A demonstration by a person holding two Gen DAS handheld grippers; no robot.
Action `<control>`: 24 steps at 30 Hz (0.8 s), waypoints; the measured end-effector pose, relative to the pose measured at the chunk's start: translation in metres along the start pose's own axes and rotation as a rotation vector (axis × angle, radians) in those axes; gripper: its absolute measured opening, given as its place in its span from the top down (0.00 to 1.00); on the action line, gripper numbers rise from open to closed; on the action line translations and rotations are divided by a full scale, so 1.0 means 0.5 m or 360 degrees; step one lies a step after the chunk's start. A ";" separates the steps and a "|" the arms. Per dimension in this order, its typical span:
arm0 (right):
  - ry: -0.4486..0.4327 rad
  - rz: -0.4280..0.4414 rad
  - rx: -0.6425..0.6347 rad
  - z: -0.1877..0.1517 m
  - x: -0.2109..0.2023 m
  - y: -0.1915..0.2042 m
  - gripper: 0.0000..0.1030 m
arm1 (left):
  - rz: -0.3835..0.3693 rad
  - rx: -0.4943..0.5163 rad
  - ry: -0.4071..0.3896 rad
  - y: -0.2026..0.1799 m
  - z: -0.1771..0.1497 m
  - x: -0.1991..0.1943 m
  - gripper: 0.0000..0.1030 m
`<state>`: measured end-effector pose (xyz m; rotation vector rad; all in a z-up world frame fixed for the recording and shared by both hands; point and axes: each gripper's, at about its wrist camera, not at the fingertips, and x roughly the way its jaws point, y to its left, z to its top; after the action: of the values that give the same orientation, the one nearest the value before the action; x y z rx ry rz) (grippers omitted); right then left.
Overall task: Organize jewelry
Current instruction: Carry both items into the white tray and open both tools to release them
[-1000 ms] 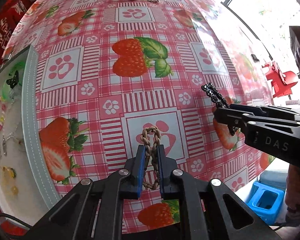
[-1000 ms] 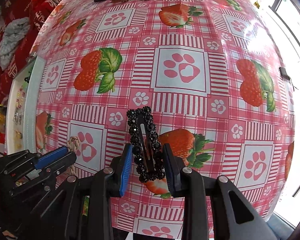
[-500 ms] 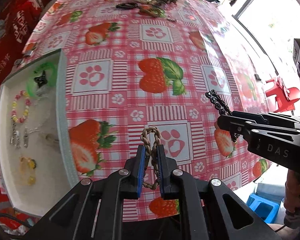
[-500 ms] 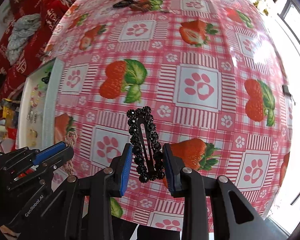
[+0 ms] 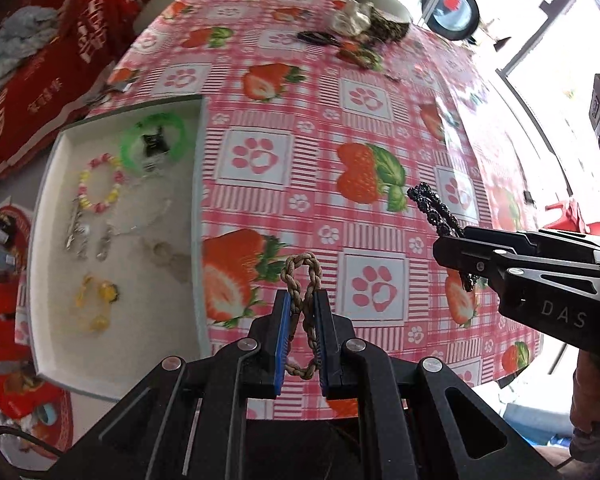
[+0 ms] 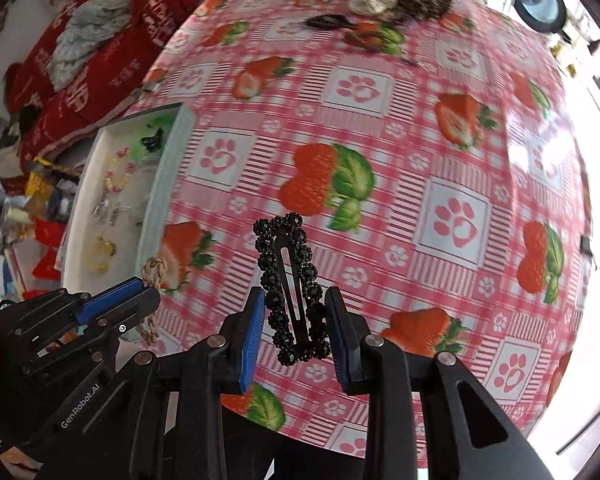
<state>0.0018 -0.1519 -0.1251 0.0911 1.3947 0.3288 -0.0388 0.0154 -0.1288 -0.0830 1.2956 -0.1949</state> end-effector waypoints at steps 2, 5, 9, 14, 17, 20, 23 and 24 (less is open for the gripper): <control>0.0003 0.0011 -0.0042 0.006 0.000 0.025 0.68 | 0.0013 -0.0032 -0.0009 0.019 -0.006 -0.007 0.82; 0.0009 0.0029 -0.0097 0.013 0.002 0.059 0.68 | 0.0038 -0.0089 -0.0019 0.057 -0.019 -0.018 0.82; 0.0044 0.0055 -0.0177 0.021 0.014 0.119 0.68 | 0.0092 -0.0171 -0.0024 0.118 -0.040 -0.031 0.82; 0.0077 0.0108 -0.0265 0.028 0.038 0.191 0.68 | 0.0169 -0.0290 -0.0021 0.205 -0.065 -0.042 0.82; 0.0079 0.0160 -0.0333 0.030 0.055 0.237 0.68 | 0.0210 -0.0346 -0.0018 0.250 -0.075 -0.044 0.82; 0.0102 0.0182 -0.0379 0.032 0.071 0.279 0.68 | 0.0241 -0.0396 -0.0019 0.291 -0.082 -0.044 0.82; 0.0131 0.0200 -0.0413 0.034 0.090 0.317 0.68 | 0.0268 -0.0434 -0.0025 0.327 -0.084 -0.041 0.82; 0.0140 0.0203 -0.0421 0.034 0.095 0.327 0.68 | 0.0277 -0.0441 -0.0027 0.335 -0.083 -0.038 0.82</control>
<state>-0.0032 0.0192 -0.1256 -0.0529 1.4234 0.6268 -0.0674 0.1854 -0.1506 -0.2063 1.2995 0.1347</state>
